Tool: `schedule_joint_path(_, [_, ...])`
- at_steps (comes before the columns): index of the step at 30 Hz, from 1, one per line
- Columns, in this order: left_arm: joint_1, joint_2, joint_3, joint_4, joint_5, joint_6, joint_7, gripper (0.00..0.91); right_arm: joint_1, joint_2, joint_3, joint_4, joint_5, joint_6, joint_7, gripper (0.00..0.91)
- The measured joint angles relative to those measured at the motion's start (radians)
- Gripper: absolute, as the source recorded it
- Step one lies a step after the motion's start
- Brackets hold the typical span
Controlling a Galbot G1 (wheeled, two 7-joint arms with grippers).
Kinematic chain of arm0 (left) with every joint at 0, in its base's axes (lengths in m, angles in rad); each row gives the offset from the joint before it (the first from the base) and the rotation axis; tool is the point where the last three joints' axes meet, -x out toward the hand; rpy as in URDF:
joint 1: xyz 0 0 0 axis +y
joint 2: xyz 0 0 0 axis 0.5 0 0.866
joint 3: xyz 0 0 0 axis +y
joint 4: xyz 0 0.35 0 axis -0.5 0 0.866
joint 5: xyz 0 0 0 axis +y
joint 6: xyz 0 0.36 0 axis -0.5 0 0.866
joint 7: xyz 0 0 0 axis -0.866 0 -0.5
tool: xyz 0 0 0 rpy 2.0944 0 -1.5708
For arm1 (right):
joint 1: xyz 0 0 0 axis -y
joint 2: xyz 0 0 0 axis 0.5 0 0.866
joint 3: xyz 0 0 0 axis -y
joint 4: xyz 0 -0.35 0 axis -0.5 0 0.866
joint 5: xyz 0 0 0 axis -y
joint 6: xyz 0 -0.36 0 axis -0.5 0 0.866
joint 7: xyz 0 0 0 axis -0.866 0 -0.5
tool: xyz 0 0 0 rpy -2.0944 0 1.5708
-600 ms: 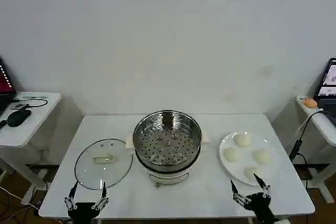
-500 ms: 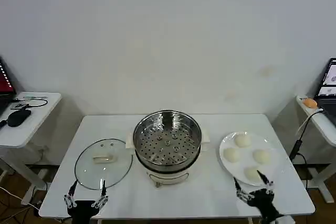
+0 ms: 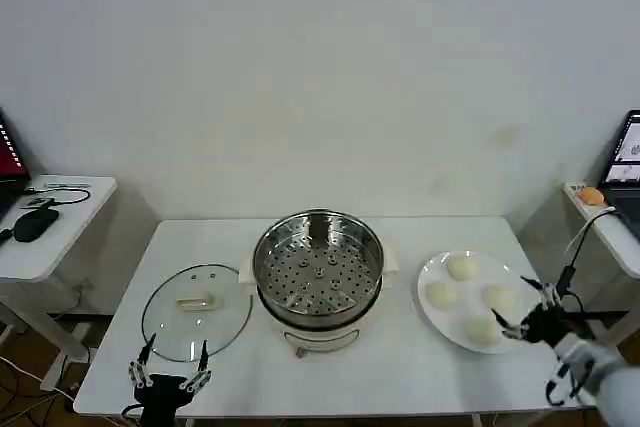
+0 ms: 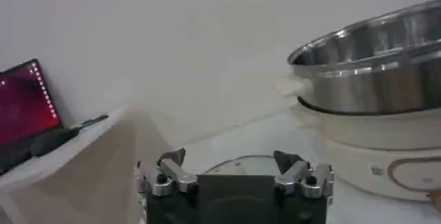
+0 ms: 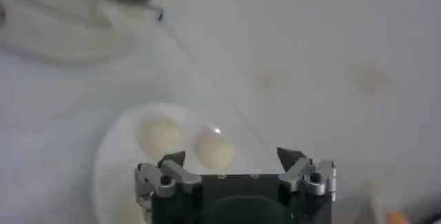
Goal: Take steamed baozi put them in steamer then cover it.
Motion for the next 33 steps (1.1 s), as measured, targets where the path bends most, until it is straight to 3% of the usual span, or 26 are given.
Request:
schedule_joint_path(8, [0.0,-0.011,-0.008,-0.002,0.023,0.005,0.006,0.907,0.467,-0.106,-0.377,-0.242,-0.059,0.06,-0.21,0.907])
schedule_joint_path(16, [-0.005,-0.025,-0.016,-0.01,0.041,0.011,0.009,0.907,0.861,-0.05,-0.724,-0.512,-0.122,0.126,-0.365,0.907])
schedule_joint_path(25, [0.005,-0.028,-0.032,-0.011,0.045,0.01,0.011,0.907,1.105,0.087,-0.955,-0.769,-0.152,0.164,-0.456,0.907])
schedule_joint_path(33, [0.015,-0.031,-0.04,-0.008,0.048,0.006,0.0,0.907,1.184,0.179,-1.064,-0.908,-0.181,0.186,-0.487,0.907])
